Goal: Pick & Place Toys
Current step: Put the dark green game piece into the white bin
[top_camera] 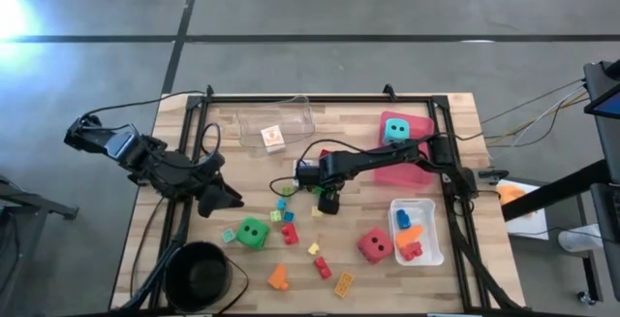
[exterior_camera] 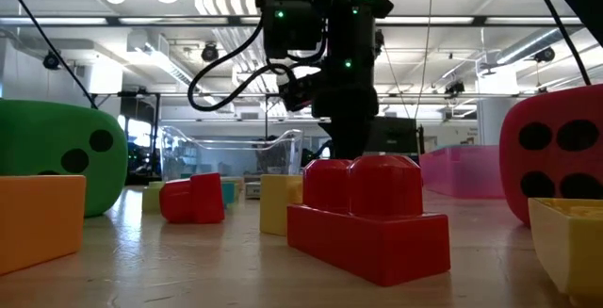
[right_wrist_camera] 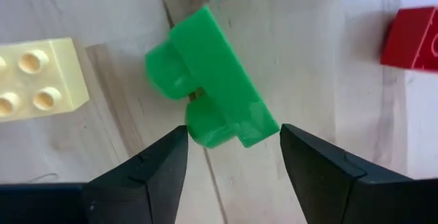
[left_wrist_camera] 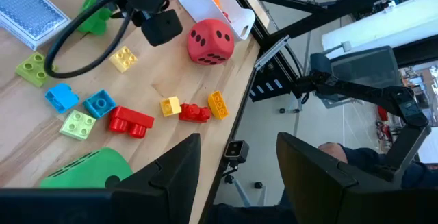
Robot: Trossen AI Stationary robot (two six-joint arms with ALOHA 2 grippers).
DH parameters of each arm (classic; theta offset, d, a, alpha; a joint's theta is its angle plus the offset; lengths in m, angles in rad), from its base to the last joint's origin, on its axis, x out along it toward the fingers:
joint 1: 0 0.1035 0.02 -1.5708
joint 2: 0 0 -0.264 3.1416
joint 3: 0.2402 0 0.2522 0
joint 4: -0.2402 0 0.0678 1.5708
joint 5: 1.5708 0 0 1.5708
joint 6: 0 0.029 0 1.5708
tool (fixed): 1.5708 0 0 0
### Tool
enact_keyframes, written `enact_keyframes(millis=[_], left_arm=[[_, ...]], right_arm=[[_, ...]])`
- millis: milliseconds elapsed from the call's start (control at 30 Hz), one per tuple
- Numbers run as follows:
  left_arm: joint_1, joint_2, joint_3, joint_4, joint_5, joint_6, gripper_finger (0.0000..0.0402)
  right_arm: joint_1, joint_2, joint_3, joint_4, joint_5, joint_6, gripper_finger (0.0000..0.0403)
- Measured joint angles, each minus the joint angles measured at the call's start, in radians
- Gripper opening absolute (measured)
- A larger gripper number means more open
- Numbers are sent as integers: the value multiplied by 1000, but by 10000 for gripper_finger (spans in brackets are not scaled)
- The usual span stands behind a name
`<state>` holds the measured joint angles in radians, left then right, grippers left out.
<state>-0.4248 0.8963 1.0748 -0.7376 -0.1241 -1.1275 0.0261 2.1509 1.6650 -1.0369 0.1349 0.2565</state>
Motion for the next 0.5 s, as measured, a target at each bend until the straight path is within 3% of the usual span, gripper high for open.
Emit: enact_keyframes(millis=[500], left_arm=[[0, 0, 0, 0, -8, 10, 197]], right_arm=[[17, -1, 0, 82, -4, -247, 224]])
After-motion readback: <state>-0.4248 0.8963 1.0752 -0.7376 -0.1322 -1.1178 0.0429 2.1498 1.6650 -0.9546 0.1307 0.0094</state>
